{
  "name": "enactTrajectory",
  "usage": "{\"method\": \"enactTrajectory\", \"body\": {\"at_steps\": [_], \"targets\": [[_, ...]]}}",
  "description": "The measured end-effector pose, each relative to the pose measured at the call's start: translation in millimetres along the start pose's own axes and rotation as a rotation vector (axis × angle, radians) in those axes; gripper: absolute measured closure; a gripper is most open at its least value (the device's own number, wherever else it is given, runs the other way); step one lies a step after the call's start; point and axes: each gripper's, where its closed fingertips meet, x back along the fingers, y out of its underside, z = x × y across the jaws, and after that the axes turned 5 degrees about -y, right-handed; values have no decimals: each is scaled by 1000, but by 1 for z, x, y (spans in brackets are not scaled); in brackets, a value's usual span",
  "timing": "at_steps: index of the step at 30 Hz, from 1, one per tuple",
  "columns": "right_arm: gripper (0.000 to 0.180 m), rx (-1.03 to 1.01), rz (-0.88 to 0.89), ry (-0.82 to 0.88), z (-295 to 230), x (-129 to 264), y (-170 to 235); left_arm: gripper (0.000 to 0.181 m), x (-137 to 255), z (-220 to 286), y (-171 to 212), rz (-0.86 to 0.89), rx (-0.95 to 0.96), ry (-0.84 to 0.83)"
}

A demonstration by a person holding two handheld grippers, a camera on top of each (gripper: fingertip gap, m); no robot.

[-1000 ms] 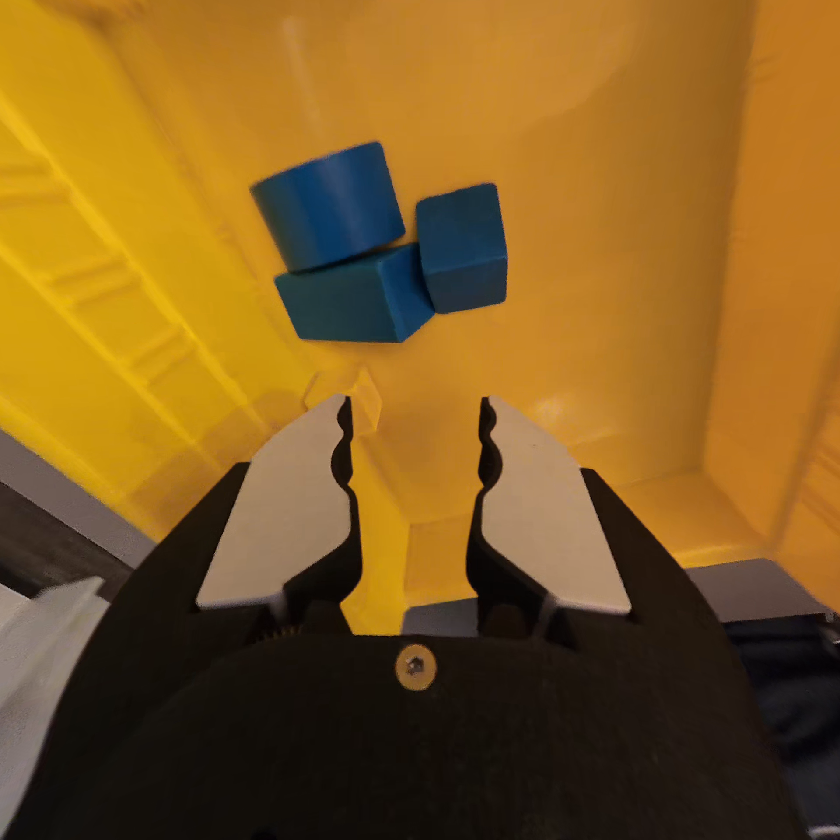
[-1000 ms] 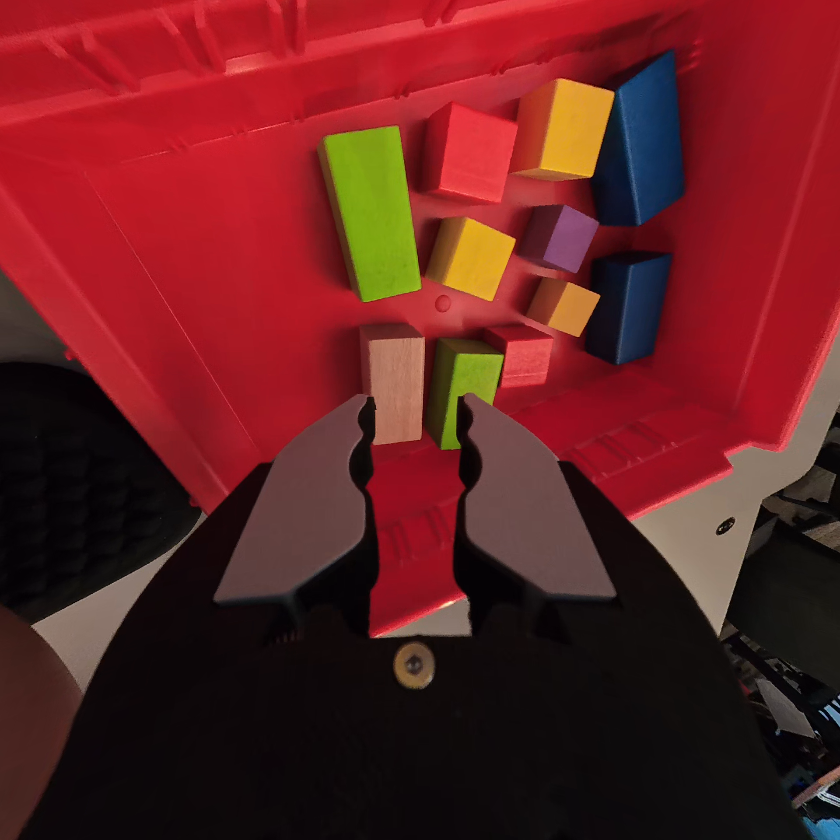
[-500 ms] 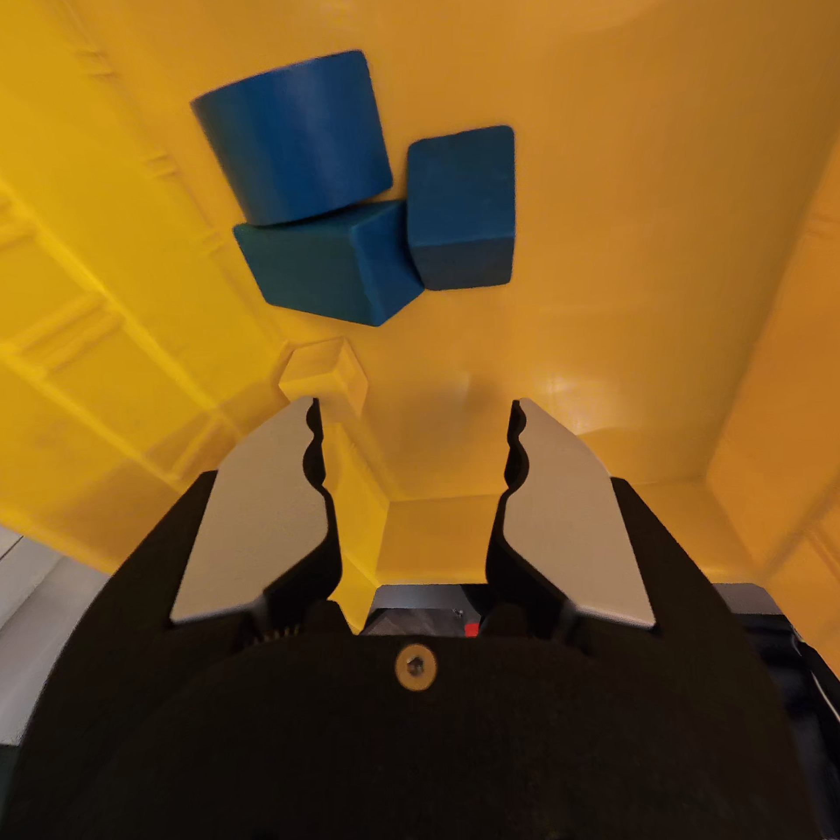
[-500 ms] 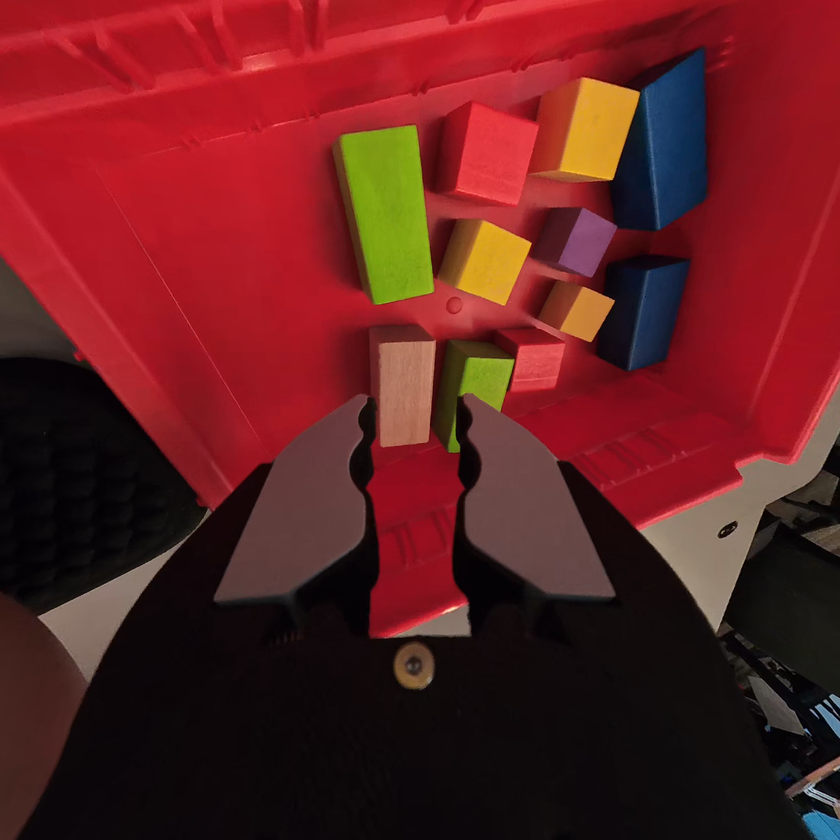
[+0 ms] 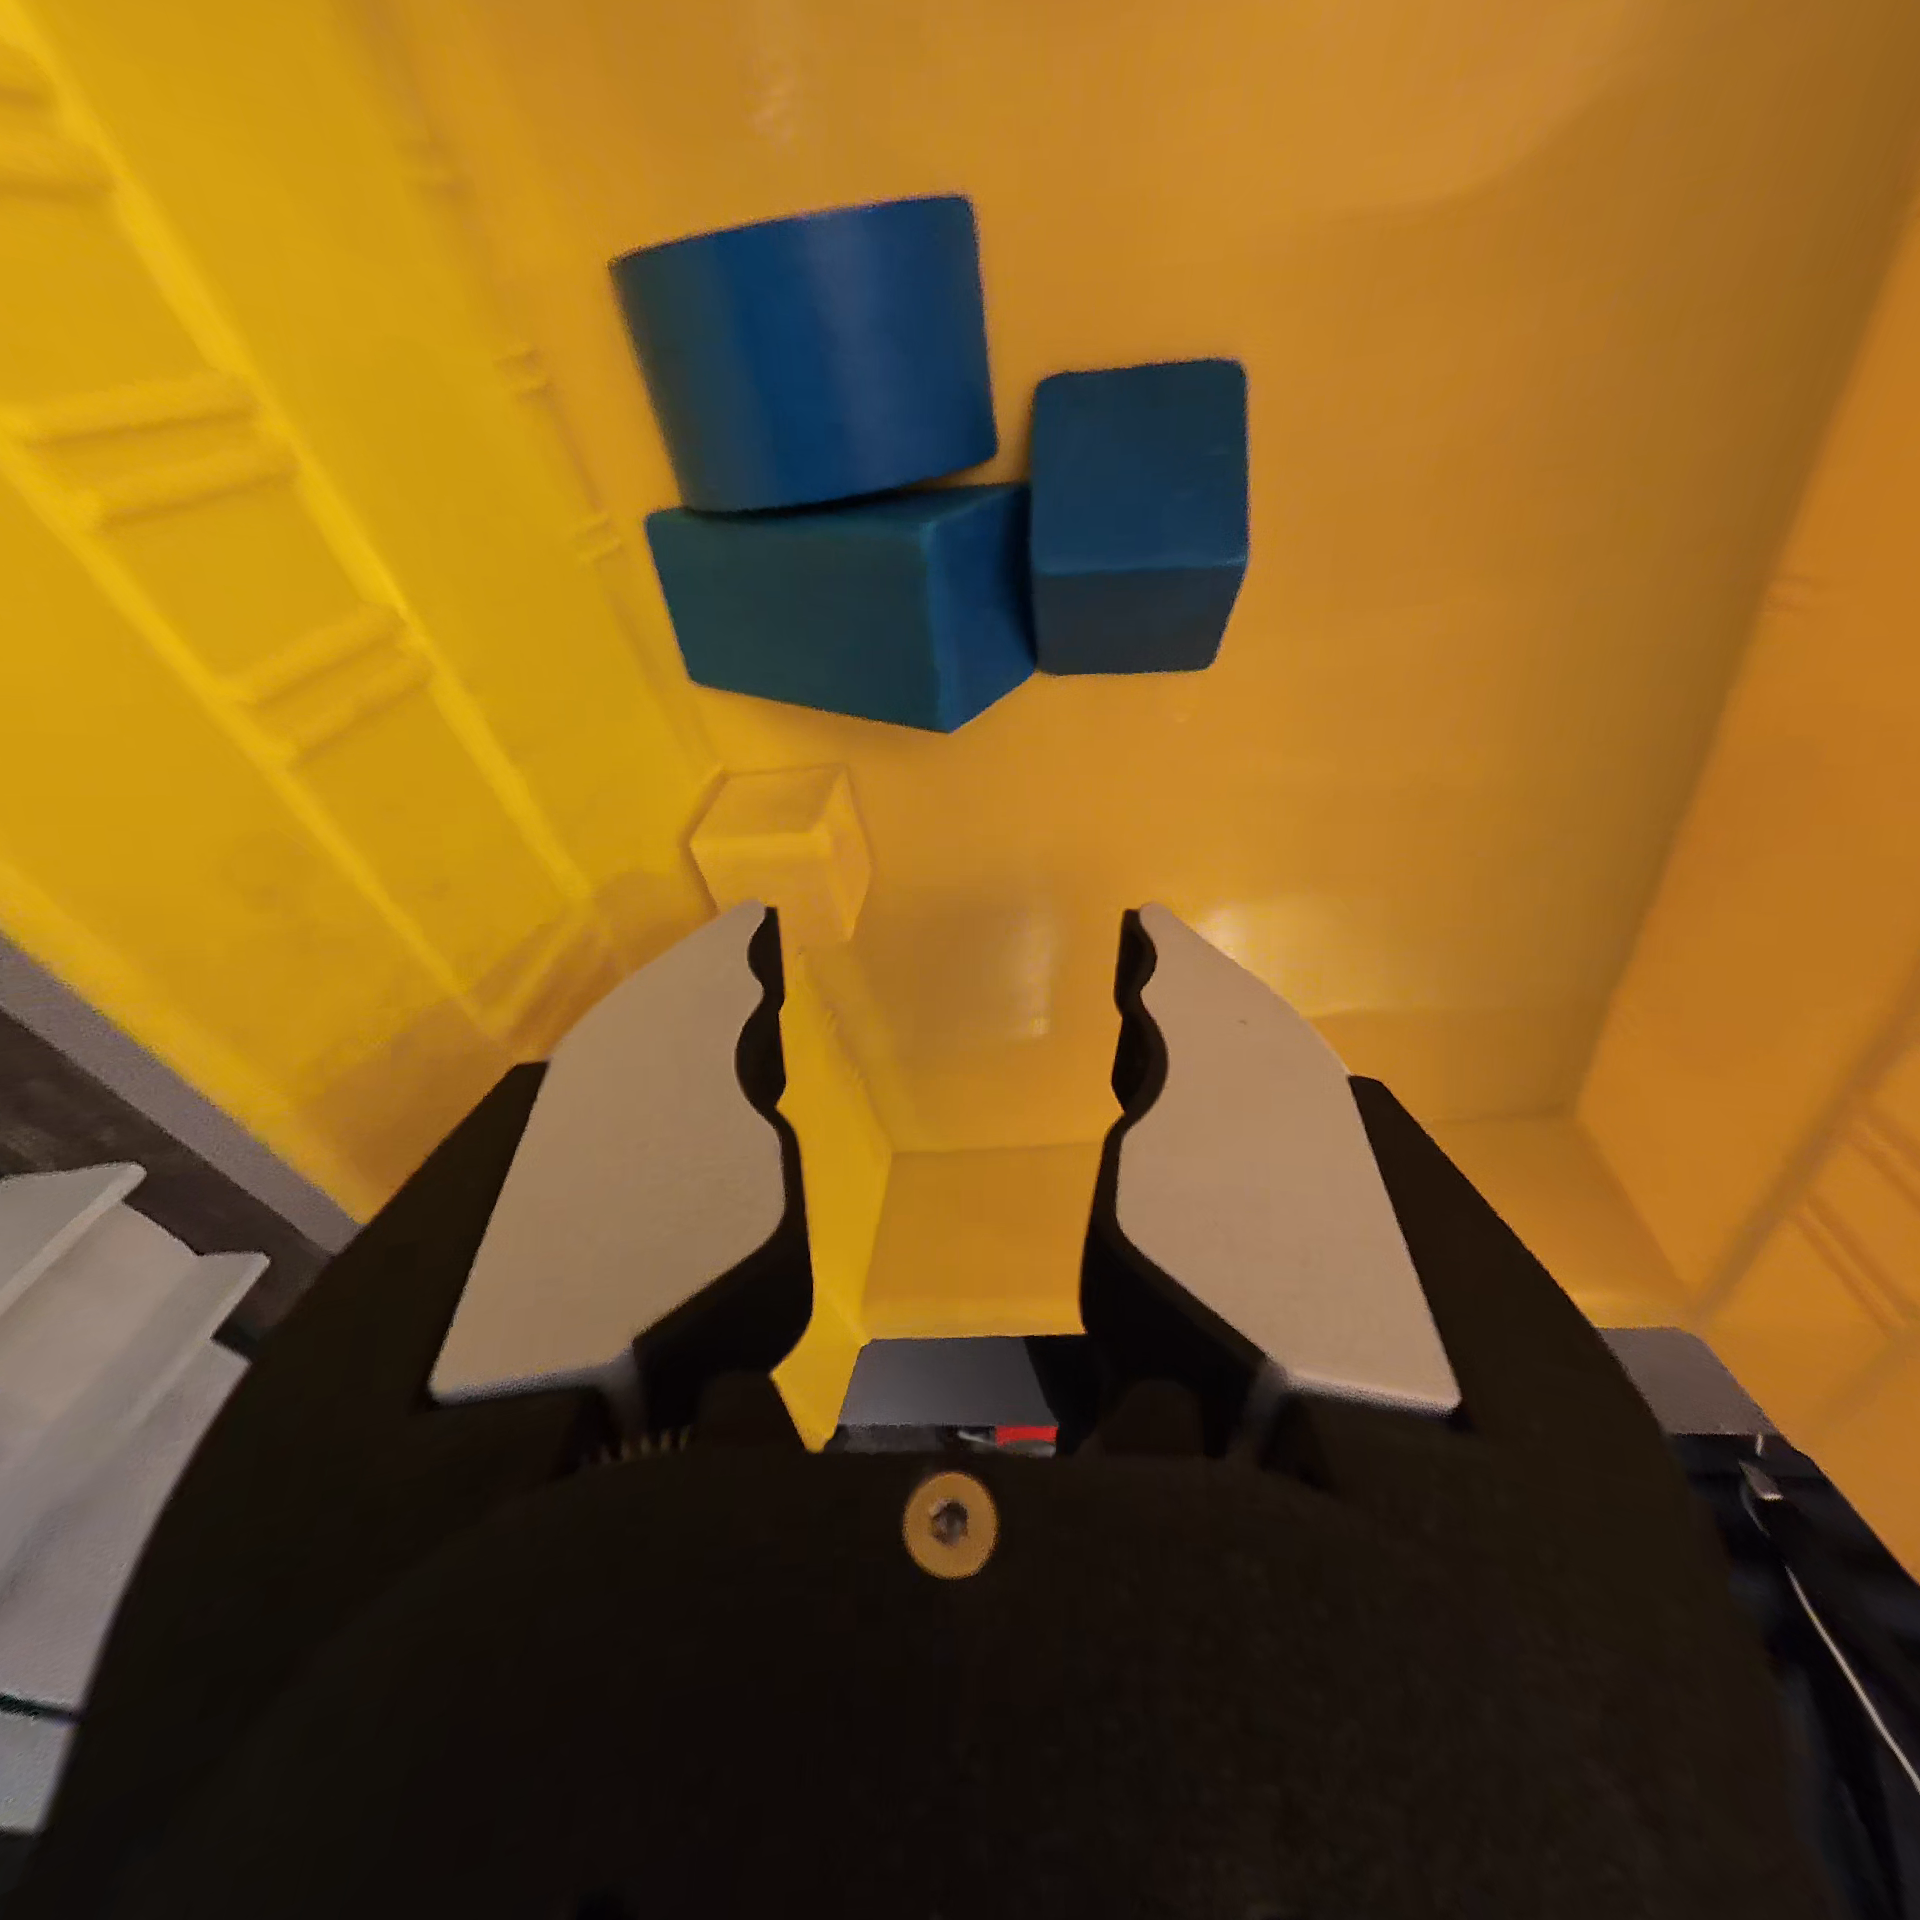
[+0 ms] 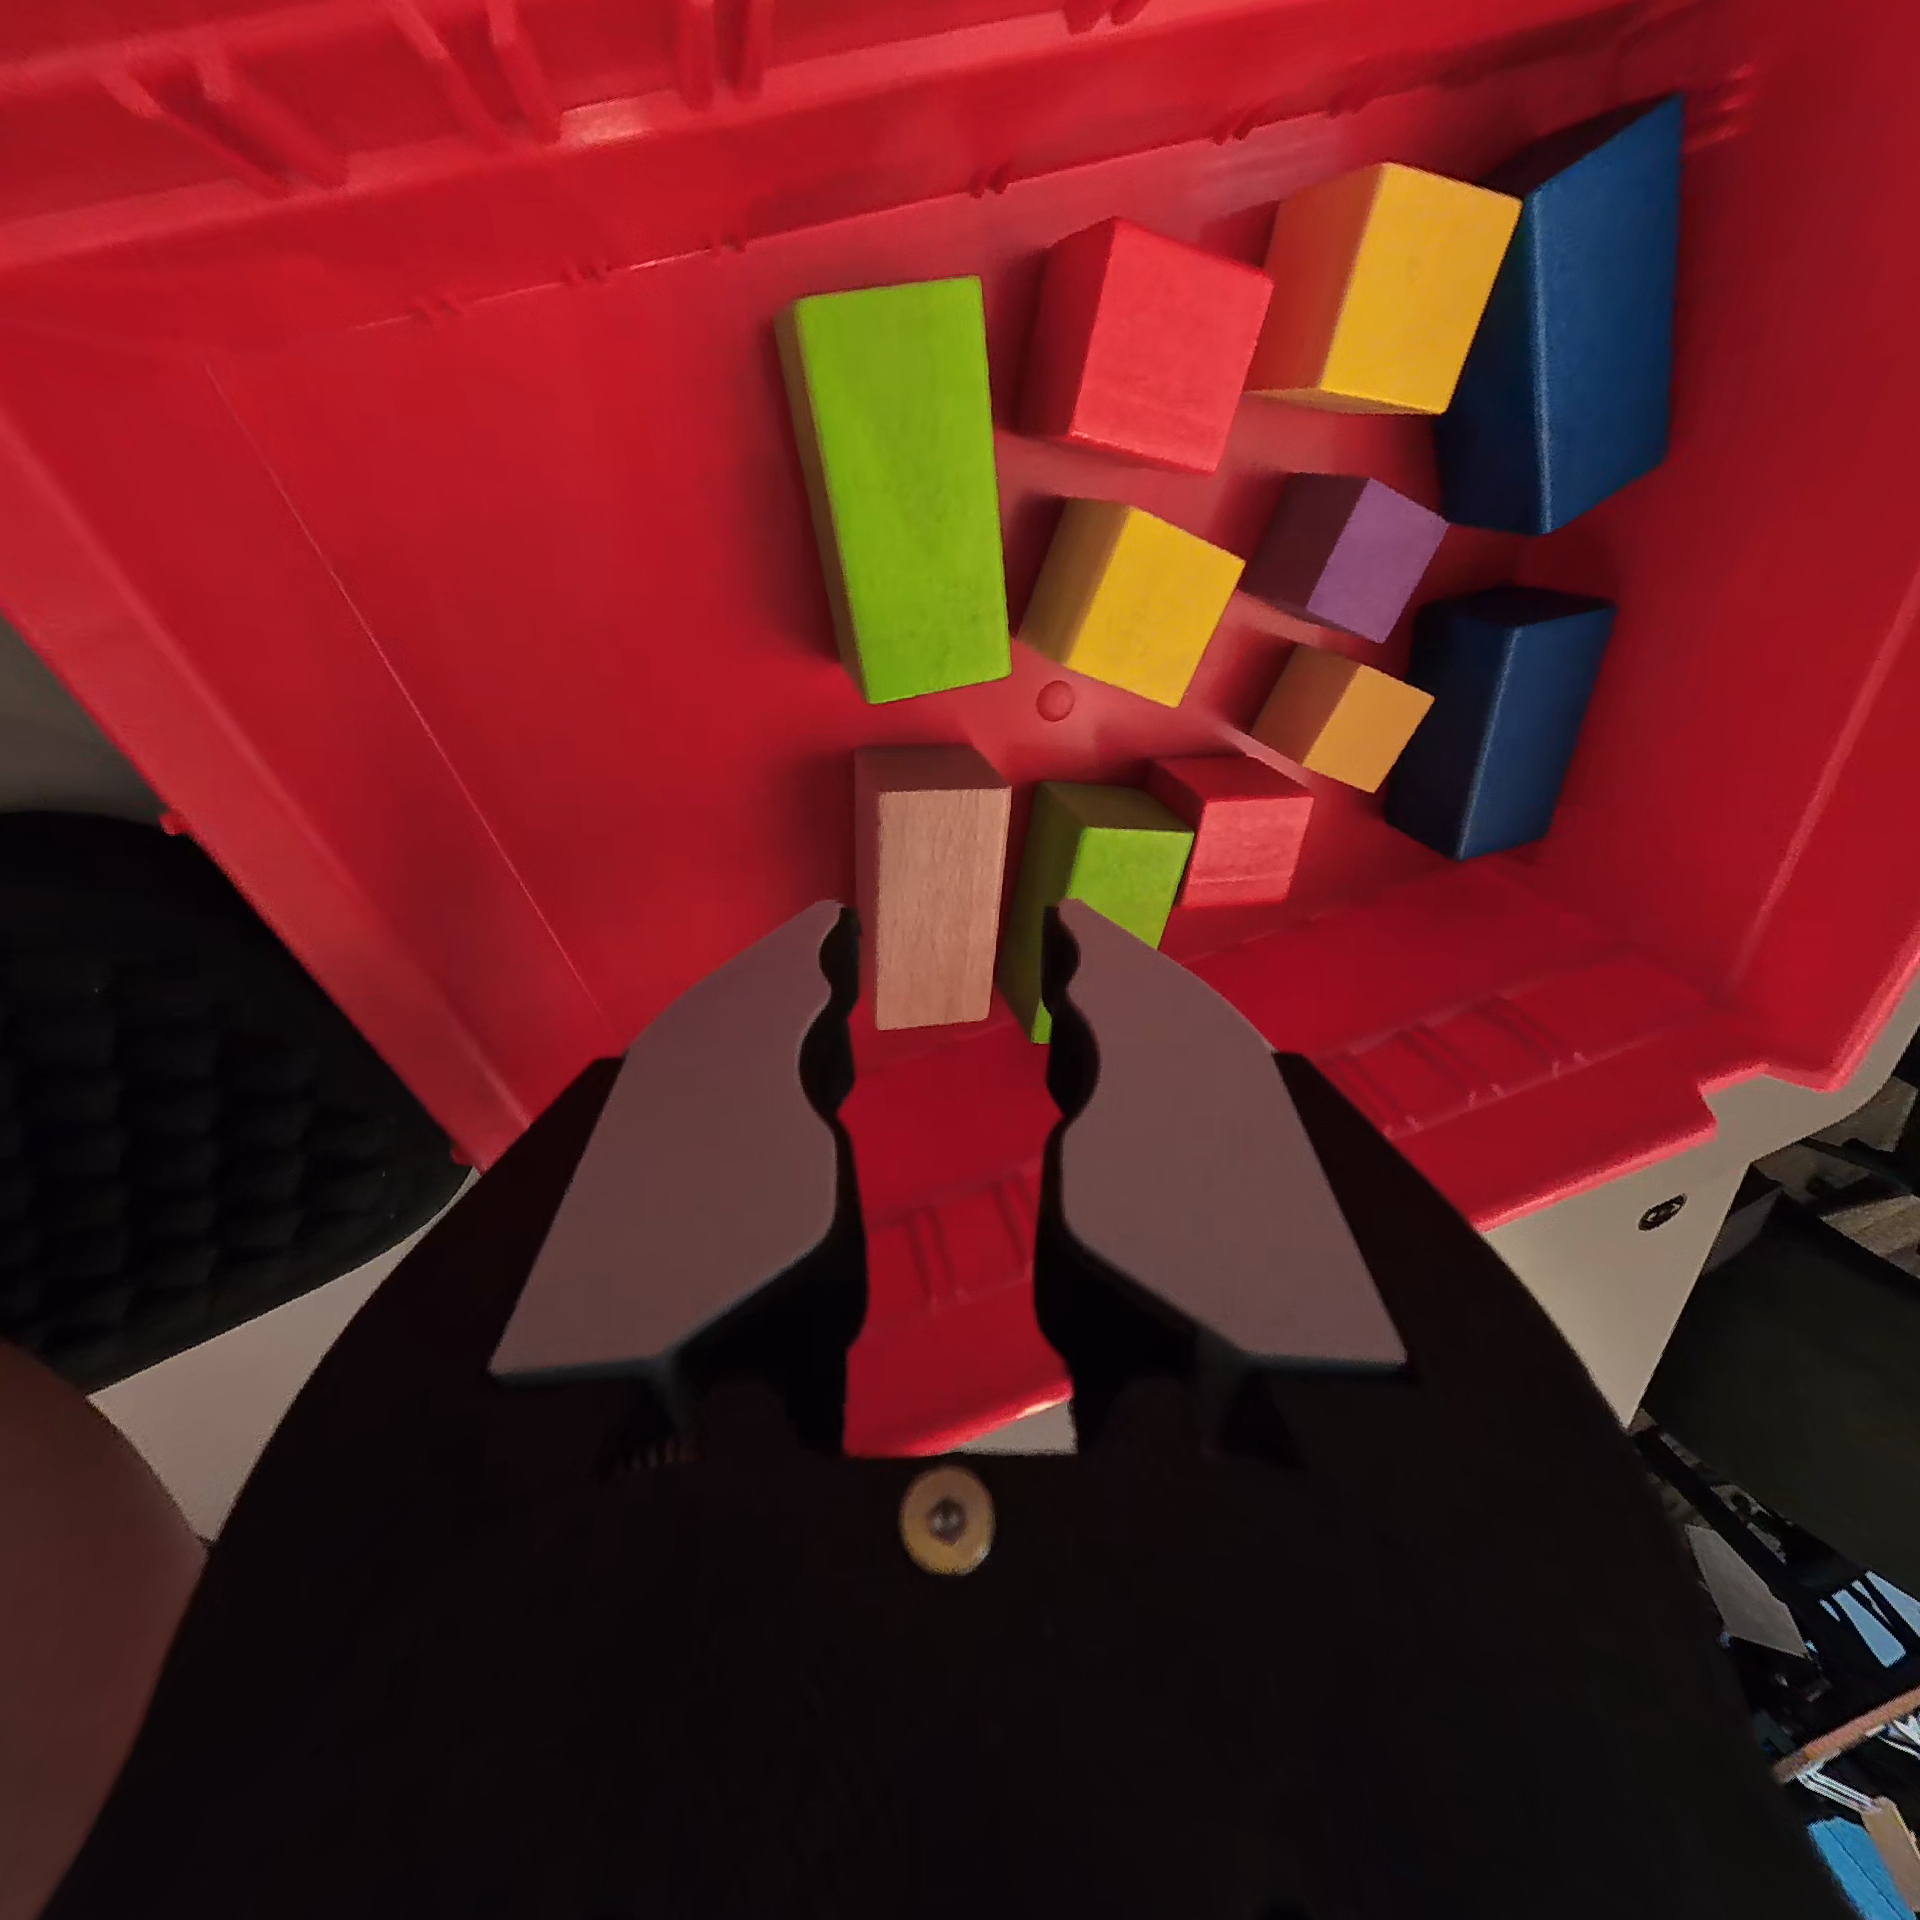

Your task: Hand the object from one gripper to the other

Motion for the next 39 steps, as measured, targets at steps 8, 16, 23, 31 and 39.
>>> {"method": "enactTrajectory", "body": {"at_steps": [8, 16, 23, 31, 39], "targets": [[145, 2, -12, -14, -2, -2, 0, 118, -3, 17, 2, -29, -38, 48], [145, -2, -16, -20, -3, -3, 2, 128, 17, 38, -7, 71, -77, 115], [146, -2, -16, -20, -3, -3, 2, 122, 11, 12, -4, 51, -21, 32], [146, -8, -22, -27, -4, -4, 4, 128, -10, 7, -2, -28, -17, 51], [147, -7, -31, -39, -6, -6, 5, 137, -19, 7, 2, -71, -32, 56]]}}
